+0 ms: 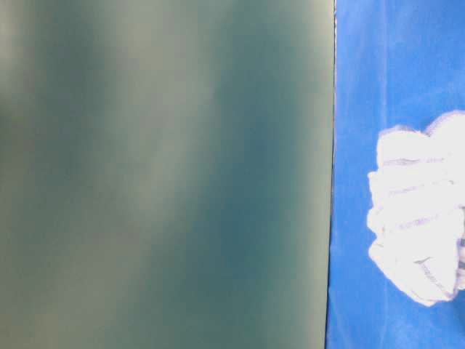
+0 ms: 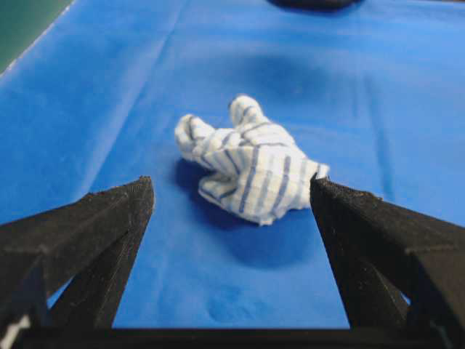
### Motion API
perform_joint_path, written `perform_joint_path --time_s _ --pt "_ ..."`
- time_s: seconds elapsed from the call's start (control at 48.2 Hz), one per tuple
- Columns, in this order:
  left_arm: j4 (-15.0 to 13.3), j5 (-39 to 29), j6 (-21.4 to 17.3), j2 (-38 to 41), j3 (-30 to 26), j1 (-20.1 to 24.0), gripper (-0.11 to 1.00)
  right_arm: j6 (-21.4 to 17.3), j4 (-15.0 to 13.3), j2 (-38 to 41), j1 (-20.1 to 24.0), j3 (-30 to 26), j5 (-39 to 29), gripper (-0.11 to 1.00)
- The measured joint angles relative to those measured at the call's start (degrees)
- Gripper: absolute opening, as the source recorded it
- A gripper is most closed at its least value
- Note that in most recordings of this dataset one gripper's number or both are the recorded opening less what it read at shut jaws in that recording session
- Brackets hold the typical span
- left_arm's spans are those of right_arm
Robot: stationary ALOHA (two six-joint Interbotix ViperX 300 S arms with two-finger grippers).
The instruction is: Hand over the towel.
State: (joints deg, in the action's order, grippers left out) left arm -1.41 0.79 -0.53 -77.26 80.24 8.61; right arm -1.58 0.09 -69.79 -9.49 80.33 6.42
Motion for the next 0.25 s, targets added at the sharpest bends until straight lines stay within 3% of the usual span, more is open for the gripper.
perform_joint_path --time_s 0.249 --pt "0.09 0.00 0.00 -0.18 0.18 -0.09 0.91 0.00 0.00 0.00 0.00 0.00 0.09 0.68"
